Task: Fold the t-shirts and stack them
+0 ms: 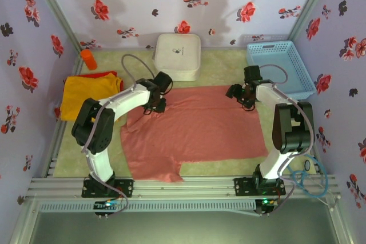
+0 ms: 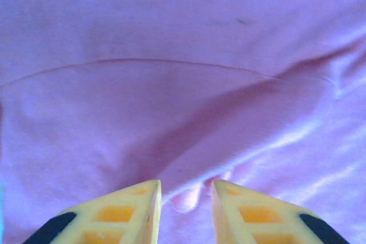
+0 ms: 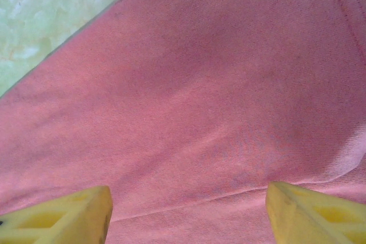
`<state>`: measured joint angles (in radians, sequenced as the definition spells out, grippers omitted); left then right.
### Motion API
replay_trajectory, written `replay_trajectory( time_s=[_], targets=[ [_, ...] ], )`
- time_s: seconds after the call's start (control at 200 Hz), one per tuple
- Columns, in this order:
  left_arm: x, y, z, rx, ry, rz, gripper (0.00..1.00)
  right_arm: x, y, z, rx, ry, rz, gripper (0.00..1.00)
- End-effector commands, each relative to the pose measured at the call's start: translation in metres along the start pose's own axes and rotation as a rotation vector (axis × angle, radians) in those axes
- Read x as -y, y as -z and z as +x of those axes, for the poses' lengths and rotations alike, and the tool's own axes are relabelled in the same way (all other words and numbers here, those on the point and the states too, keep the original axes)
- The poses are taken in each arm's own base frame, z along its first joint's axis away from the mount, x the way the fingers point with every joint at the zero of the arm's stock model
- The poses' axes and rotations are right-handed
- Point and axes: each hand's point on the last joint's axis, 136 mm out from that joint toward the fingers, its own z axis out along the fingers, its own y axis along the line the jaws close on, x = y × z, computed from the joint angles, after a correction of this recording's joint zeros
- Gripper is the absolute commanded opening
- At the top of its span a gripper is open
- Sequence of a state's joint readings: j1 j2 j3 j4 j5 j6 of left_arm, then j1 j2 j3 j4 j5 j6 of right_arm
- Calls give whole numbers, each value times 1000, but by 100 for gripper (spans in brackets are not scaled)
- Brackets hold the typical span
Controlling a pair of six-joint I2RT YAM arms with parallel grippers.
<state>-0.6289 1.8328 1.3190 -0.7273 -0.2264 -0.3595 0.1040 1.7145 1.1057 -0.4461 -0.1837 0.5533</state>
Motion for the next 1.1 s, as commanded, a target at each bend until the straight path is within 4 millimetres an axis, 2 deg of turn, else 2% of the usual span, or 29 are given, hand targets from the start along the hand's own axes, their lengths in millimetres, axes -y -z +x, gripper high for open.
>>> replay_trajectory(
  time_s=[0.0,0.445,0.63,0.87,0.985,1.095],
  targets=[
    [6,-12,16,-44,-10,5,29,-1,3,3,-11,-2,-3,71],
    [15,-36,22,-69,-28,12,24,0,3,4,-15,0,3,72],
    [16,-39,19,-66,-27,11,21,1,3,4,-14,3,7,71],
    [13,-47,25,-92,-30,-14,18,2,1,5,-18,2,9,72],
    [10,-49,27,-96,-19,-26,12,2,0,6,-21,2,9,71],
    [9,-42,24,-86,-6,-26,7,2,1,6,-20,-1,5,72]
  ],
)
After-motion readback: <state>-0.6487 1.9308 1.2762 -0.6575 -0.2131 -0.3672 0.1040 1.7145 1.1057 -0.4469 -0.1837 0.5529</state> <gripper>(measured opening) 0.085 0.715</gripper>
